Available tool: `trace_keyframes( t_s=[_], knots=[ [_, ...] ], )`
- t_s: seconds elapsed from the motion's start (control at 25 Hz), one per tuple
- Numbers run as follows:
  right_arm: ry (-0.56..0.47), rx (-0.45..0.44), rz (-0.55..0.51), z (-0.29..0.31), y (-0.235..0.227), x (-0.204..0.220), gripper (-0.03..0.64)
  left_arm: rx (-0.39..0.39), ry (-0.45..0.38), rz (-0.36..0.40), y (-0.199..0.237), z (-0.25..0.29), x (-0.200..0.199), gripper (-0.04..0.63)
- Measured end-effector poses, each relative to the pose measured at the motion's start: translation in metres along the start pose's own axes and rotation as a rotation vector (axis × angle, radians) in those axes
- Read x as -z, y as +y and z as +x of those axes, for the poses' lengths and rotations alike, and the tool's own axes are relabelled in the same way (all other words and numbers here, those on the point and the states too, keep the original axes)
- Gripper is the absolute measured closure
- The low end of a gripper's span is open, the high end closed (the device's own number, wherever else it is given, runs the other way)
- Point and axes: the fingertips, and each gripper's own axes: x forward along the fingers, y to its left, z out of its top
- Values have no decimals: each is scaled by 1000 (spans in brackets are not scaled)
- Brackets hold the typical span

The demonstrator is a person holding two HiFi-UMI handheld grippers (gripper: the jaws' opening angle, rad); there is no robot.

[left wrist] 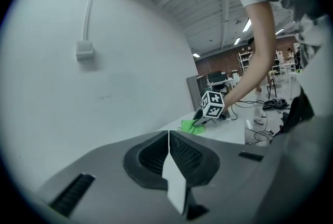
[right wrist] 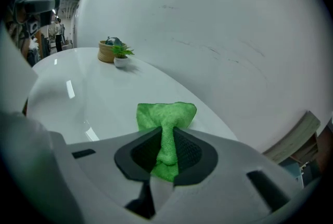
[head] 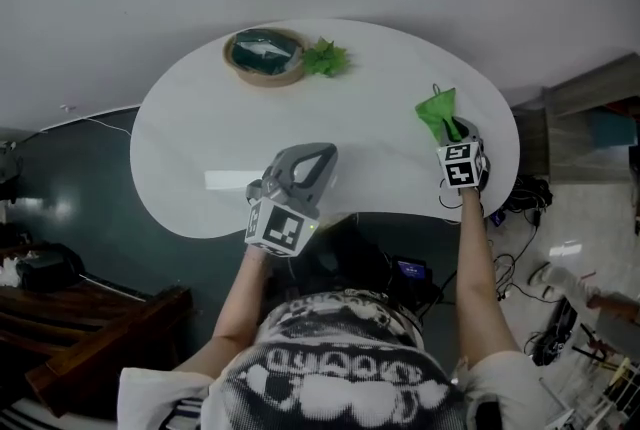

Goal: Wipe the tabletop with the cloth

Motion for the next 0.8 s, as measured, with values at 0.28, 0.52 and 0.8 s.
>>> trace_keyframes(
  t_s=[0.28, 0.52, 0.8],
  knots=[
    [59, 80, 52, -19, -51, 49, 563, 33, -11, 6, -11, 14, -9, 589],
    [53, 119, 91, -33, -58, 51, 563, 13, -13, 10, -7, 7, 1, 589],
    [-62, 100, 111, -44, -13, -13, 563, -56, -8, -10, 21, -36, 23, 589]
  ],
)
